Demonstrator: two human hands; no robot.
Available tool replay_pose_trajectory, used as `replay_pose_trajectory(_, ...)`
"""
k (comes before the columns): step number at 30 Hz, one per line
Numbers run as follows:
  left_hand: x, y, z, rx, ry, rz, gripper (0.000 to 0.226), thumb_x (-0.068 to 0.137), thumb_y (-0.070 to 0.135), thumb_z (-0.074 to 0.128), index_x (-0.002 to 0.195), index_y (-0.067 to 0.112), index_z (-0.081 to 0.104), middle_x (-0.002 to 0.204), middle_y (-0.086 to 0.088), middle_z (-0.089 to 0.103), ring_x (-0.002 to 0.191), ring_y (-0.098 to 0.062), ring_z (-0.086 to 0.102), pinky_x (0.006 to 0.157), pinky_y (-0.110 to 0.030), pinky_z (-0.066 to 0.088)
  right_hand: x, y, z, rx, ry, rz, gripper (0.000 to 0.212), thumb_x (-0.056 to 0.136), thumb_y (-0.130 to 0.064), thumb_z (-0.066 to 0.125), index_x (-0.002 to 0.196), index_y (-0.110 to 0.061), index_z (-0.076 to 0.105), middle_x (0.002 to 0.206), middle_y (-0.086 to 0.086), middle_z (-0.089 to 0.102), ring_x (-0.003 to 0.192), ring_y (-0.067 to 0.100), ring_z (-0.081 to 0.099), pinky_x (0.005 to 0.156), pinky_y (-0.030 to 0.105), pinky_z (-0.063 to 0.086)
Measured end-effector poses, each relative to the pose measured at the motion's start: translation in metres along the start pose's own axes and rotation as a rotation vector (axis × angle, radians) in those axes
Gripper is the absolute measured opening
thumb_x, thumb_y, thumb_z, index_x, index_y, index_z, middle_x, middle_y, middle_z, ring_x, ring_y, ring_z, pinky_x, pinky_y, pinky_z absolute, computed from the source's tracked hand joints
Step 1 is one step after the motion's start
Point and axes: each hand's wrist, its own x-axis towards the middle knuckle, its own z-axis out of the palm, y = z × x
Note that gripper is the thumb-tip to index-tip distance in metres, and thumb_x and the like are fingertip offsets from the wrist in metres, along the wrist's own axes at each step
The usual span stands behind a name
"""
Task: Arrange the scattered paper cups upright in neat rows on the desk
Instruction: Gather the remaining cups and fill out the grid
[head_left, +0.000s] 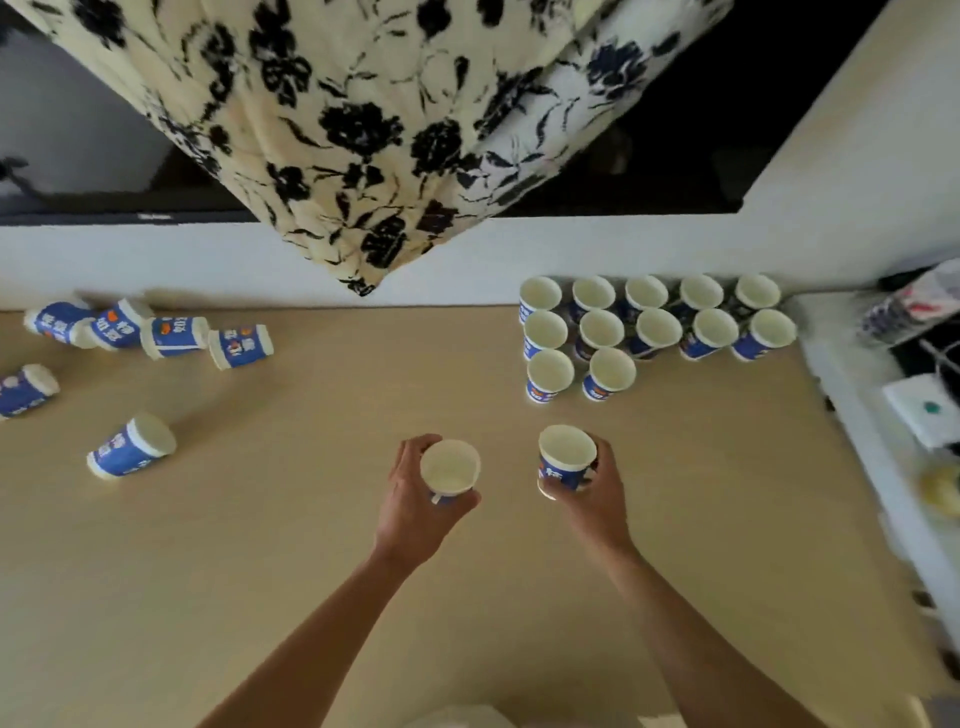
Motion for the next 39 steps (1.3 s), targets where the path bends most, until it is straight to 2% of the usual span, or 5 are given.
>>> replay_pose_trajectory(4,-0.009,0.023,0.04,0.017,-0.029,-0.02,0.07,0.059,0.019,0.091,0.115,0.029,0.05,0.111,0.016,0.053,0.101,-0.006,0.055,0.074,-0.002,0.041,0.018,0.017,-0.052,-0.006,0.066,0.015,0.065,0.069,-0.007,0.085,0.121,-0.03,0.055,0.111,-0.013,0.067,0.093,-0.001,0.066,0.072,0.011,0.051)
replay_pose_trajectory(10,-0.02,0.045,0.084,0.076,-0.056,-0.081,0.07,0.06,0.021,0.089,0.12,0.026,0.054,0.113,0.013,0.053,0.1,-0.005,0.056,0.072,-0.007,0.042,0.06,0.032,-0.112,-0.016,0.117,0.048,0.065,0.069,-0.005,0.083,0.121,-0.029,0.052,0.112,-0.01,0.066,0.096,0.01,0.067,0.075,0.016,0.049)
replay_pose_trajectory(14,-0.025,0.051,0.101,0.11,-0.066,-0.082,0.07,0.061,0.023,0.087,0.122,0.025,0.053,0.116,0.013,0.054,0.101,-0.002,0.052,0.074,0.001,0.039,0.095,0.035,-0.133,-0.043,0.142,0.043,0.066,0.068,-0.008,0.085,0.121,-0.029,0.051,0.109,-0.013,0.064,0.096,0.01,0.067,0.076,0.016,0.049)
replay_pose_trajectory(22,-0.024,0.056,0.117,0.166,-0.075,-0.07,0.072,0.064,0.022,0.087,0.127,0.021,0.052,0.12,0.011,0.055,0.104,-0.007,0.053,0.081,0.001,0.035,0.153,0.034,-0.137,-0.144,0.159,-0.016,0.067,0.07,-0.019,0.085,0.124,-0.021,0.046,0.114,-0.002,0.063,0.1,0.019,0.063,0.083,0.028,0.048)
replay_pose_trajectory(39,-0.025,0.064,0.119,0.18,-0.056,-0.079,0.074,0.063,0.023,0.087,0.128,0.025,0.05,0.121,0.015,0.054,0.103,-0.002,0.051,0.076,0.003,0.035,0.201,0.036,-0.119,-0.189,0.164,-0.09,0.072,0.067,-0.027,0.084,0.126,-0.028,0.042,0.109,-0.011,0.061,0.1,0.015,0.062,0.084,0.032,0.048)
